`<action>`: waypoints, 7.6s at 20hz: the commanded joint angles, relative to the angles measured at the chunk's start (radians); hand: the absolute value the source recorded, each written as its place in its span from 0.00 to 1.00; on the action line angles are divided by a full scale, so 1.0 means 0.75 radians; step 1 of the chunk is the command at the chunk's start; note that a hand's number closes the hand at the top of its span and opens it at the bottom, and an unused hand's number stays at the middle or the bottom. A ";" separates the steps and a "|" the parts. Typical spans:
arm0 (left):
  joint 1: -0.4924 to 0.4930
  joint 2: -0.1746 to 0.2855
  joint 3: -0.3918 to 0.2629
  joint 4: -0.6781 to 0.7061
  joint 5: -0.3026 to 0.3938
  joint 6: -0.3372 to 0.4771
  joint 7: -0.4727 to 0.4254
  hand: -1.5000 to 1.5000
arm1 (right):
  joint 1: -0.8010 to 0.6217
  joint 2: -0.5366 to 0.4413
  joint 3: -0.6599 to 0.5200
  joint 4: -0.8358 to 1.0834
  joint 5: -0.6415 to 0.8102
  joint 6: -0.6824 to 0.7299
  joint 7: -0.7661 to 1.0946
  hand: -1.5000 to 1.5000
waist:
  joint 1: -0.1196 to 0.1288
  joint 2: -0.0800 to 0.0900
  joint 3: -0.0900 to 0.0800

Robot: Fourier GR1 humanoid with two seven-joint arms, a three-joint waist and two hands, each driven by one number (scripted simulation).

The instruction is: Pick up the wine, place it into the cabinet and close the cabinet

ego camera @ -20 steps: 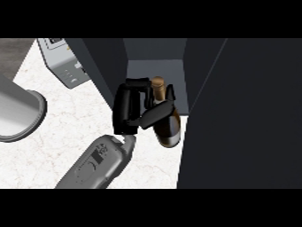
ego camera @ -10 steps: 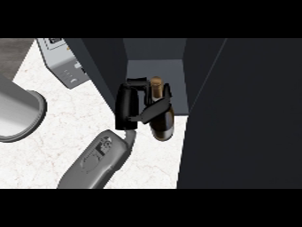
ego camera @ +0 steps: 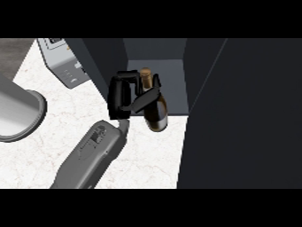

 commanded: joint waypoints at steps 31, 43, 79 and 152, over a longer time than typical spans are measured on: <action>-0.660 0.009 0.346 0.949 0.111 -0.079 -0.326 1.00 | 0.056 -0.009 -0.051 -0.052 -0.175 0.062 -0.011 0.00 | -0.036 0.011 0.001; -0.635 -0.008 0.519 1.105 0.282 -0.241 -0.437 1.00 | -0.042 -0.004 -0.023 -0.022 -0.165 0.035 0.014 0.00 | -0.059 0.020 0.000; -0.675 0.040 0.548 1.319 0.160 -0.149 -0.535 0.00 | 0.007 0.047 0.078 0.022 -0.053 0.034 -0.068 0.00 | -0.072 0.032 -0.001; 0.667 0.219 -0.625 -0.772 0.263 0.402 -0.279 0.00 | 0.044 0.019 0.104 -0.136 -0.039 -0.072 0.051 0.00 | 0.019 -0.006 0.000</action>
